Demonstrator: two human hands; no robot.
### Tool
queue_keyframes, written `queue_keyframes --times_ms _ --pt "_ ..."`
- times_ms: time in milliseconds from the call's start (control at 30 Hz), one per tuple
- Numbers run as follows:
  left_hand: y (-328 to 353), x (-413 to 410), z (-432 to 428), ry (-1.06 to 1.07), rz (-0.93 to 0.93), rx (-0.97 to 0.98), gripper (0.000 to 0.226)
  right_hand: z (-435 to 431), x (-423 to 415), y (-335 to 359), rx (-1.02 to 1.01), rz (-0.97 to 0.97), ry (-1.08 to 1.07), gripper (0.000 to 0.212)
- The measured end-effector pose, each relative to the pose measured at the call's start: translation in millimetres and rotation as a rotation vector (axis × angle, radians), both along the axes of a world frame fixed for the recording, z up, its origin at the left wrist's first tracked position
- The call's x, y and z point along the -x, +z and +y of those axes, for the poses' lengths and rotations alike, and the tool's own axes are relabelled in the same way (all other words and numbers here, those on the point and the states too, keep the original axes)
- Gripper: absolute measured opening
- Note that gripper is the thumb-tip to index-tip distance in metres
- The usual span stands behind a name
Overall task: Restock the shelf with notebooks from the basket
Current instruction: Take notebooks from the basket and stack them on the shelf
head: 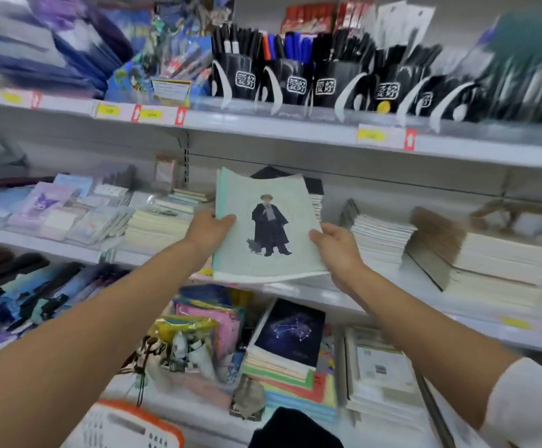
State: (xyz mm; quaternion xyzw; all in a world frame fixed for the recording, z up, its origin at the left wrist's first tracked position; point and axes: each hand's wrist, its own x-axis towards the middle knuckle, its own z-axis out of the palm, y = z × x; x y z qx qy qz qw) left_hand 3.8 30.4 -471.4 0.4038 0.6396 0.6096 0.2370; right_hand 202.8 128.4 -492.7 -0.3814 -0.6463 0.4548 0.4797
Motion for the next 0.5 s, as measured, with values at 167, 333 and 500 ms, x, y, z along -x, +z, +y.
queue_keyframes --times_ms 167,333,500 --pt "31.4 -14.9 33.7 -0.135 0.003 -0.034 0.029 36.7 2.0 13.5 0.049 0.123 -0.183 0.018" --pt "49.4 -5.5 68.9 -0.108 0.078 -0.043 0.036 72.6 17.7 42.6 0.05 0.097 -0.321 0.024" --pt "47.2 12.2 91.2 -0.058 0.049 -0.05 0.046 96.5 39.9 57.7 0.163 0.202 -0.38 0.024"
